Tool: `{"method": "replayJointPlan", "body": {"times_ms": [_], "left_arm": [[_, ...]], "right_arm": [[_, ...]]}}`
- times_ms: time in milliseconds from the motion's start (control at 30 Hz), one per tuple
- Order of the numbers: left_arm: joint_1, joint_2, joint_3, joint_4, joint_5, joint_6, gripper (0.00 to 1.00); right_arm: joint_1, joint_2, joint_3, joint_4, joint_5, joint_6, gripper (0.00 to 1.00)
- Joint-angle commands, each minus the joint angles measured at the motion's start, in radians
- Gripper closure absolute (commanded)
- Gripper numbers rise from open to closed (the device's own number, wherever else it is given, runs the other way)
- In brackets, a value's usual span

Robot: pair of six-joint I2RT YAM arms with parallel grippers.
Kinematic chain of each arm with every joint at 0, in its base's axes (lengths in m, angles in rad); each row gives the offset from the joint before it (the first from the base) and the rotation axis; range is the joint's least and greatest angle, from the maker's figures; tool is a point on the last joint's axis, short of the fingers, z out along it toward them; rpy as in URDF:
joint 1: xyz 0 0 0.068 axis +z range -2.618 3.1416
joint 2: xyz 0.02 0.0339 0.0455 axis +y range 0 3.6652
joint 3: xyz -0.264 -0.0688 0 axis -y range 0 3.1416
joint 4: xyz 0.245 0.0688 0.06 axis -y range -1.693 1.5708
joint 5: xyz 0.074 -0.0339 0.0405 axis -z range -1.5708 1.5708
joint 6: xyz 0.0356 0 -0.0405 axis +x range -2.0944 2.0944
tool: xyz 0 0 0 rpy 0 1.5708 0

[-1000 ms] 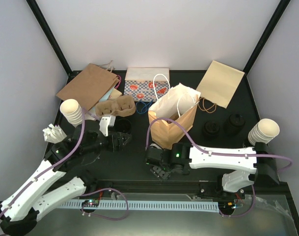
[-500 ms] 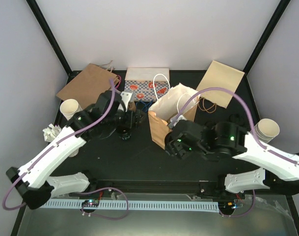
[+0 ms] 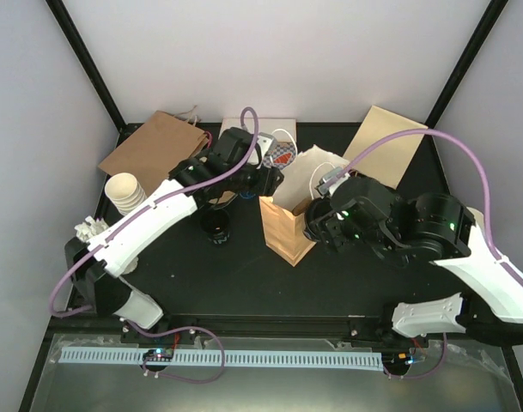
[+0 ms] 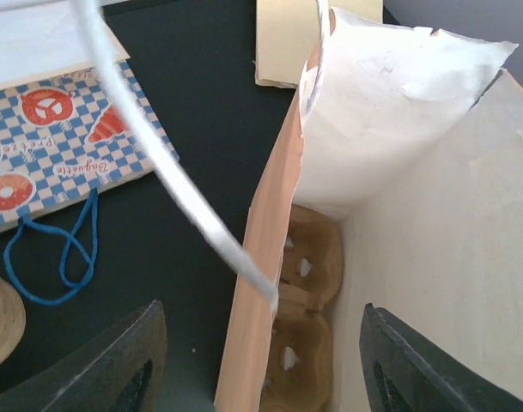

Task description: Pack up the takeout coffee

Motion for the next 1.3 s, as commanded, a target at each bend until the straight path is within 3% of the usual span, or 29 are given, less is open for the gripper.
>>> {"method": "replayJointPlan", "body": {"times_ms": [0,100,133,233,267,433,600,733,1033,1267], "left_arm": [[-0.005,0.064,0.083,-0.002,0.006,0.034,0.40],[-0.006,0.088,0.097,-0.009,0.000,0.034,0.53],[-0.006,0.093,0.099,-0.013,0.003,0.033,0.60],[-0.006,0.096,0.110,-0.030,0.016,0.042,0.96],[-0.005,0.096,0.118,-0.046,0.018,0.046,0.98],[-0.005,0.072,0.165,-0.128,0.034,0.081,0.98],[-0.005,0.005,0.128,-0.138,0.130,0.130,0.98],[-0.005,-0.047,0.072,-0.136,0.159,0.139,0.98],[-0.006,-0.124,-0.041,-0.101,0.206,0.159,0.98],[-0.006,-0.188,-0.121,-0.092,0.238,0.190,0.98]], "right_arm": [[-0.010,0.057,0.111,0.008,0.039,-0.057,0.35],[-0.011,0.097,0.208,0.009,0.073,-0.065,0.35],[-0.011,0.107,0.234,0.013,0.092,-0.069,0.35],[-0.011,0.123,0.309,0.045,0.135,-0.090,0.35],[-0.011,0.127,0.332,0.058,0.145,-0.098,0.35],[-0.011,0.109,0.358,0.177,0.251,-0.141,0.35],[-0.012,0.084,0.259,0.305,0.344,-0.185,0.36],[-0.013,0.075,0.157,0.300,0.390,-0.181,0.37],[-0.012,-0.152,-0.304,0.508,0.116,-0.273,0.36],[-0.013,-0.192,-0.399,0.497,-0.102,-0.309,0.37]]}}
